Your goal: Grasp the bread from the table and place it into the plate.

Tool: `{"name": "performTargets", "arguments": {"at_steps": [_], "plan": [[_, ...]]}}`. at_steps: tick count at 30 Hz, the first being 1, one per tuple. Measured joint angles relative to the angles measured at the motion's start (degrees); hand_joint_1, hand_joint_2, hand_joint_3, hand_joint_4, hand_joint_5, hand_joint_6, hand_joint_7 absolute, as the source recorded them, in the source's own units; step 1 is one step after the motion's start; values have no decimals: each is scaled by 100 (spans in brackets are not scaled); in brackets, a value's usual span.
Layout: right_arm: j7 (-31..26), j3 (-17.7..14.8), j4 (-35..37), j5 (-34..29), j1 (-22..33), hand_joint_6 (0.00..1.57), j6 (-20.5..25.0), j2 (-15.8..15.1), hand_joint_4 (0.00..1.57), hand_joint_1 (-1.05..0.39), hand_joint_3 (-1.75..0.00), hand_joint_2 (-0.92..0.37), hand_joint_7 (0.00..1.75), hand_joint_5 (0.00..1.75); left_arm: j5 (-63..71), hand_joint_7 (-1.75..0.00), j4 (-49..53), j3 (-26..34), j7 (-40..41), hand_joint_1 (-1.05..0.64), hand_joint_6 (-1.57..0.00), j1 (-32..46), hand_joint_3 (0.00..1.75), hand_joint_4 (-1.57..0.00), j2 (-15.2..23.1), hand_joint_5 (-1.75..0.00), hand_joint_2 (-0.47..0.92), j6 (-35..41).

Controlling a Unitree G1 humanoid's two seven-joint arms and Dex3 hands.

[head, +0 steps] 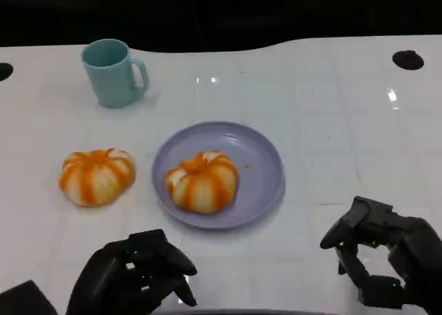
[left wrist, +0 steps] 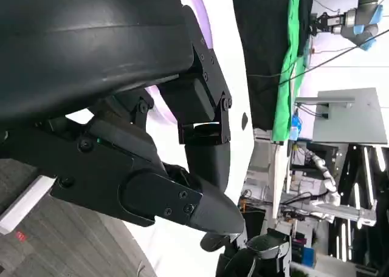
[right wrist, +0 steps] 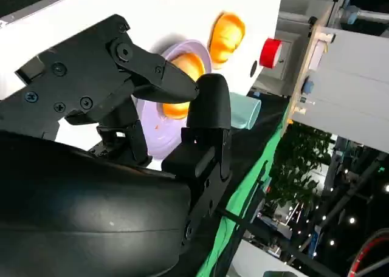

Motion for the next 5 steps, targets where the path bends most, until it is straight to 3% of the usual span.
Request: {"name": "performTargets", "arguments": {"at_steps": [5], "plan": [[-5,0,-4,-31,6,78,-2,19,78,-18,-108,-48,134,171,2,-99,0,3,0,-86,-100,0,6,-90,3,-145,92,-46]]}}
